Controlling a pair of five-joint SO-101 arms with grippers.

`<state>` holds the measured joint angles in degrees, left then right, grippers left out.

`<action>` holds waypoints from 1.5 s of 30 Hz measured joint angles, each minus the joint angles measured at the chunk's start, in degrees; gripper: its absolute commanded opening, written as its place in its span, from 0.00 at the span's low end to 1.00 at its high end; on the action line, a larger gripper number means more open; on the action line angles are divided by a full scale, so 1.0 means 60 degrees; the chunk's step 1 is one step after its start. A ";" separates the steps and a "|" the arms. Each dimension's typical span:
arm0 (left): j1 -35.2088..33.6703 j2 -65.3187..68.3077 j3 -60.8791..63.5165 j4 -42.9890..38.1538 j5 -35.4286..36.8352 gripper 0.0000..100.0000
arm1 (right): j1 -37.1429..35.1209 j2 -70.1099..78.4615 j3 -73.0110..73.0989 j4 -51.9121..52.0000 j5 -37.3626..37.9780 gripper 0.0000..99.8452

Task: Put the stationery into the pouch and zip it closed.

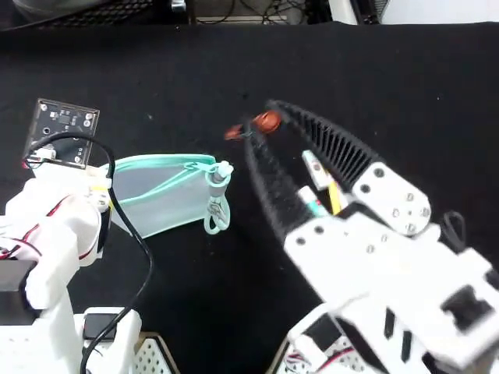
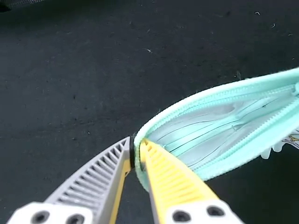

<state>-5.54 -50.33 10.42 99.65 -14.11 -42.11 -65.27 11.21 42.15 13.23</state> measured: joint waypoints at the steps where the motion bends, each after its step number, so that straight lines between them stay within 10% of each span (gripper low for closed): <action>1: 0.0000 0.0000 0.0000 0.0000 0.0000 0.03 | -0.0396 -0.0015 0.0059 -0.0073 -0.0015 0.01; 28: 0.0000 0.0000 0.0000 0.0000 0.0000 0.03 | -0.1377 -0.0542 0.6066 -0.0908 0.0234 0.13; 41: 0.0000 -0.0015 0.0015 0.0000 0.0000 0.03 | -0.1377 0.1348 -0.0220 0.3883 0.0469 0.18; 45: 0.0000 -0.0015 0.0117 0.0000 0.0000 0.03 | 0.0205 0.1333 -0.3018 0.5480 0.1026 0.06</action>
<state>-5.54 -50.42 11.12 99.65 -14.11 -40.88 -57.27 -6.90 75.03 19.38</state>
